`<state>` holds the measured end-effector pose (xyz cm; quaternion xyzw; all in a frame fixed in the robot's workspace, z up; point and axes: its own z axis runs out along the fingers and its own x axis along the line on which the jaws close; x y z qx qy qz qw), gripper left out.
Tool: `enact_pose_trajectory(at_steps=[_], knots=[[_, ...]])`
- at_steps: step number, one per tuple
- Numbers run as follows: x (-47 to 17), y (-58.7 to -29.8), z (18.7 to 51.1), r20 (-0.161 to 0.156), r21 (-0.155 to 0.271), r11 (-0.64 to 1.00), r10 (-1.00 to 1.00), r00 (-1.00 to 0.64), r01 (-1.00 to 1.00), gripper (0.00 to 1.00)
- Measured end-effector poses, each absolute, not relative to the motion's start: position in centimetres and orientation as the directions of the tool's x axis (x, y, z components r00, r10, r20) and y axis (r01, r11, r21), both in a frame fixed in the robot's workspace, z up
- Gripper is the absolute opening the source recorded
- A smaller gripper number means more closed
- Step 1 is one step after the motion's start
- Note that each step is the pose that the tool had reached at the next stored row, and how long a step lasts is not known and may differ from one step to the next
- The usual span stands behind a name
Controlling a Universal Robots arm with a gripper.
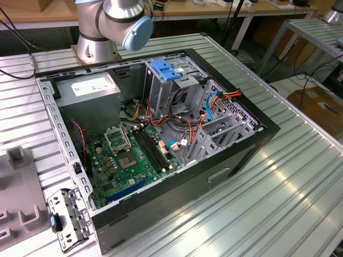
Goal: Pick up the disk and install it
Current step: 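Pick up the disk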
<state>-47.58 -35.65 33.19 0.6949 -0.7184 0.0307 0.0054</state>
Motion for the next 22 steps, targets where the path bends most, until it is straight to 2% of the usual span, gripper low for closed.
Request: enact_pose_trajectory(at_steps=[22], knots=[[-47.4,-35.6,34.7,0.064,-0.038,0.032,-0.997,-0.034,-0.999,0.37]])
